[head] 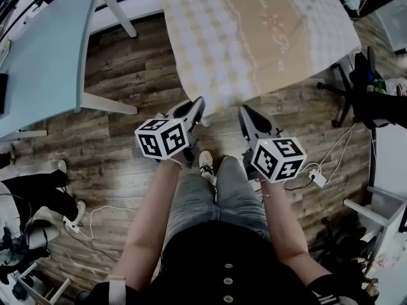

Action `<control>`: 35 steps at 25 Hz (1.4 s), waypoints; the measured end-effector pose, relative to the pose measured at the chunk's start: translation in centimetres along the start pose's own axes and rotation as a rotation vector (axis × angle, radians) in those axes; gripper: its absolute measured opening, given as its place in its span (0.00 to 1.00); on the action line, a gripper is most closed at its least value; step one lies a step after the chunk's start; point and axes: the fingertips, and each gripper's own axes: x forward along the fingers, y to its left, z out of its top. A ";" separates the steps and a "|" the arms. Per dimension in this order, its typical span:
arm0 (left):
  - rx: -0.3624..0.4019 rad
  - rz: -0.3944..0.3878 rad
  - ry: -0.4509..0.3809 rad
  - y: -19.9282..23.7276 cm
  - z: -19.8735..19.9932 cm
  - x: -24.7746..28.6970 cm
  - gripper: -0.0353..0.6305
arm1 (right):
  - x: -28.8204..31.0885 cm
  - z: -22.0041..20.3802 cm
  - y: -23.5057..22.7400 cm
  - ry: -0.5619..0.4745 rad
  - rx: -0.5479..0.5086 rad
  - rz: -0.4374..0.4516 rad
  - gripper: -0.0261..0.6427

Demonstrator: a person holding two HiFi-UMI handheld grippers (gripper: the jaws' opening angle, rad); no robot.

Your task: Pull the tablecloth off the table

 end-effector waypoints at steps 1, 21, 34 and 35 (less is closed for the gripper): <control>0.006 0.002 -0.003 -0.1 0.0 -0.2 0.08 | -0.3 -0.2 0.1 0.001 -0.002 0.002 0.08; 0.066 0.026 -0.057 -7.5 -8.5 -7.5 0.08 | -10.5 -6.4 4.6 -0.008 -0.072 0.096 0.08; 0.135 0.065 -0.073 -12.6 -12.1 -12.5 0.08 | -18.1 -9.0 6.7 -0.039 -0.111 0.142 0.08; 0.140 0.069 -0.073 -12.8 -12.3 -12.7 0.08 | -18.6 -9.2 6.9 -0.038 -0.114 0.145 0.08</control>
